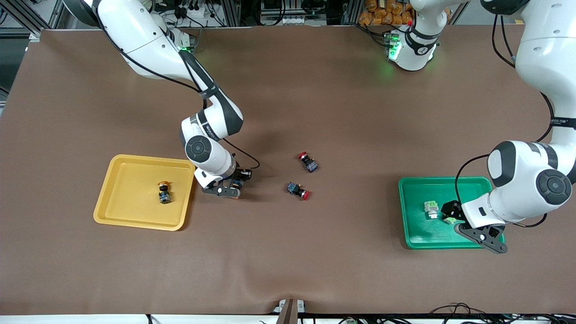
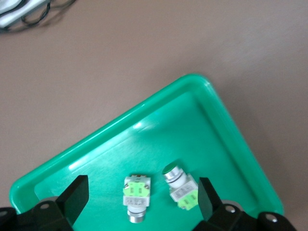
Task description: Place green and yellow buttons in trays
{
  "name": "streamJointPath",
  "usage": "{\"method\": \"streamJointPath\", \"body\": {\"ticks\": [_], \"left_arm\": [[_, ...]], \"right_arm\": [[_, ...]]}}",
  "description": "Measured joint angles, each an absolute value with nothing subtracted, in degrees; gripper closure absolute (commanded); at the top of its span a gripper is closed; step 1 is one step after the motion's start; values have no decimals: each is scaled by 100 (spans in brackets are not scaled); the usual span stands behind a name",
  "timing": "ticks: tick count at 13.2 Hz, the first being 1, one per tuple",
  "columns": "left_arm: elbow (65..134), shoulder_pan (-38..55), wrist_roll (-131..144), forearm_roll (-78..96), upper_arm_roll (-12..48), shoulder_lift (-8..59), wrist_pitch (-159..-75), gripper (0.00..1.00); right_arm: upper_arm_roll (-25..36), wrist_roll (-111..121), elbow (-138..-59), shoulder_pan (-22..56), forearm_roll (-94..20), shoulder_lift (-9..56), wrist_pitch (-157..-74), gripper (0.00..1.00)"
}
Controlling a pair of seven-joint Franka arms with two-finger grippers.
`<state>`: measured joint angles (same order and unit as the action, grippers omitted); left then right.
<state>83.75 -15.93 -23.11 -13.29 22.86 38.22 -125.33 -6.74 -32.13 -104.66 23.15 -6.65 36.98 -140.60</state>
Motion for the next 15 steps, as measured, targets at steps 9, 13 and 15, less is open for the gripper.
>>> {"method": "streamJointPath", "body": {"ticks": [9, 13, 15], "left_arm": [[8185, -152, -167, -229, 1371, 2293, -10369, 0], [8175, 450, -61, 447, -105, 1509, -9645, 0], [8175, 391, 48, 447, -201, 1294, -9371, 0]], "right_arm": [[-572, -3060, -10364, 2285, -613, 2988, -13017, 100], [-511, -2025, -10338, 1716, -582, 2824, -12431, 100], [-498, -1321, -10334, 1292, -578, 2665, -12117, 100]]}}
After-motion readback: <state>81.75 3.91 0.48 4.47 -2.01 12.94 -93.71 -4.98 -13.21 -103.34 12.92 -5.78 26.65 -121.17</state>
